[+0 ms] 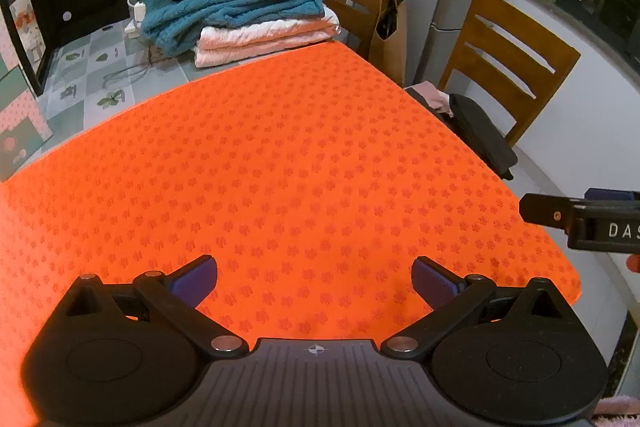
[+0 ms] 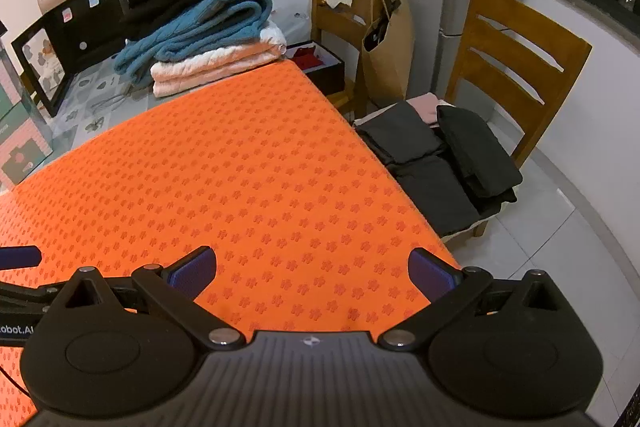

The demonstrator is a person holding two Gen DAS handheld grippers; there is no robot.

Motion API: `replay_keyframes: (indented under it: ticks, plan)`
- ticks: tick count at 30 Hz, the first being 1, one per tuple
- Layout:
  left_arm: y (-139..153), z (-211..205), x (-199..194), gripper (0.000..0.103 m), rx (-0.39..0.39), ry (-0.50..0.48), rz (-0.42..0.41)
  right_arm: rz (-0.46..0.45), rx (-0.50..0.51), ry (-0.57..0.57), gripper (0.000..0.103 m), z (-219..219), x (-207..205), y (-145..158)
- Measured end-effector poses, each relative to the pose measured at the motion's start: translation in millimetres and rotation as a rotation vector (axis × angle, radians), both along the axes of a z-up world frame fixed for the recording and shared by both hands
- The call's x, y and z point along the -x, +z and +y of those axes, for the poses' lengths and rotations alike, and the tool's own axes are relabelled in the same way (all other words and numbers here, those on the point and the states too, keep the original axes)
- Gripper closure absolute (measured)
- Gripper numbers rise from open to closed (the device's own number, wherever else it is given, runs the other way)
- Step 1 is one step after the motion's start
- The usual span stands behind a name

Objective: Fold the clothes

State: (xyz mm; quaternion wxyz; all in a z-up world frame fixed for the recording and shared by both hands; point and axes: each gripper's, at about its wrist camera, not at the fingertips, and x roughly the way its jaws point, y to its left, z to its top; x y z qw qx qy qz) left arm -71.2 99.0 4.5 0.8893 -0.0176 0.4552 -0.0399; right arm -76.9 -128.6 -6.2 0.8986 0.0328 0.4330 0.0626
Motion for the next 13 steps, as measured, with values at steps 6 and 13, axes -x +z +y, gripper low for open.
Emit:
replay_keyframes:
  ticks: [6, 13]
  plan:
    - [1.2, -4.3, -2.3, 0.000, -0.039, -0.020, -0.005, 0.000, -0.008, -0.006, 0.000, -2.0, -6.3, 0.2]
    - [2.6, -4.7, -1.5, 0.000, -0.061, -0.004, -0.018, -0.004, -0.009, 0.008, 0.000, -0.9, -13.0, 0.8]
